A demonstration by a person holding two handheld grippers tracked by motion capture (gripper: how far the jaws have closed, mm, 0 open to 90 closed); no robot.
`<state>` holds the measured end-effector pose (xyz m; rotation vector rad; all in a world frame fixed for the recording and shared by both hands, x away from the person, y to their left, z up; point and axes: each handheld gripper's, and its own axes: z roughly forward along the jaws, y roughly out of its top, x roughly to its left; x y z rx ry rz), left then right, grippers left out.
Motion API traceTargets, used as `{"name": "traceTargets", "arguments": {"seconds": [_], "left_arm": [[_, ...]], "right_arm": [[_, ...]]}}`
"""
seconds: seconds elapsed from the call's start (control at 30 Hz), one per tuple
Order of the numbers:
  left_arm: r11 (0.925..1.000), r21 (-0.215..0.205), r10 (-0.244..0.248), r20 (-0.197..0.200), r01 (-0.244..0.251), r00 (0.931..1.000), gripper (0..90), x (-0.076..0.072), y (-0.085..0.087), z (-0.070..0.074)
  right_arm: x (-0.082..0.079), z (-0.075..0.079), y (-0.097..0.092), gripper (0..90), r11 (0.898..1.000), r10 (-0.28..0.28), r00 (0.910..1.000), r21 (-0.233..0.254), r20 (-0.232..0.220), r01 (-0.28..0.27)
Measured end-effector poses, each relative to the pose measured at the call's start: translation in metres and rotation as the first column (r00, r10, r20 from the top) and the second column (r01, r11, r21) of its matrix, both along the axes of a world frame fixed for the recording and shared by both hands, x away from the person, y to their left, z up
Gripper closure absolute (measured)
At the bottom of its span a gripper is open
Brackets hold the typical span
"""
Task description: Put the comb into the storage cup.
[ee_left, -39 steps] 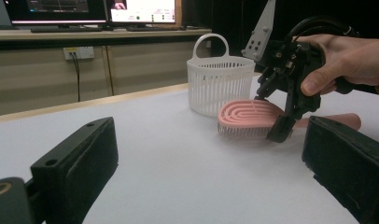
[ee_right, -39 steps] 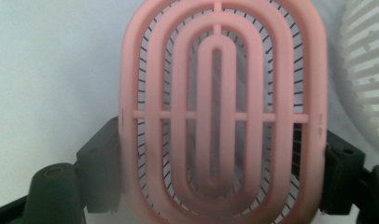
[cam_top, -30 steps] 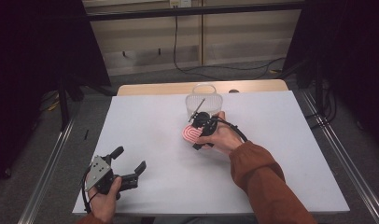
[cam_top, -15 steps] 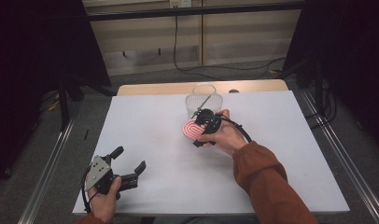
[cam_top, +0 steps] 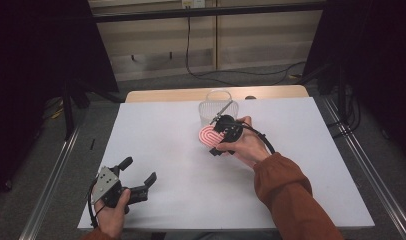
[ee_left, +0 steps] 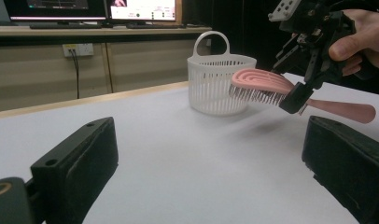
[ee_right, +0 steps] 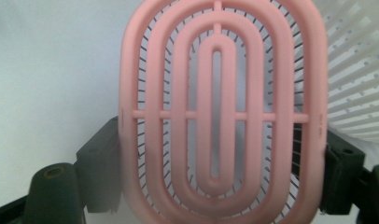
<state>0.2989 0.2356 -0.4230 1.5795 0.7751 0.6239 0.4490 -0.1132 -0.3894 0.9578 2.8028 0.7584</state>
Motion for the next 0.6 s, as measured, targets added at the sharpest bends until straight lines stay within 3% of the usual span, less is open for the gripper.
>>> {"name": "traceTargets", "arguments": {"seconds": [0.4,0.6], "left_arm": [[1.0,-0.005,0.004,0.002,-0.004,1.0,3.6,-0.001,0.001,0.0],[1.0,0.002,0.001,0.004,-0.001,1.0,3.5,0.0,0.0,0.0]], "right_arm": [[-0.009,0.007,-0.01,19.7,0.998,-0.02,0.9992,0.052,0.034,0.019],[-0.013,0.011,-0.017,19.7,0.996,-0.047,0.9951,0.083,0.087,0.04]]}}
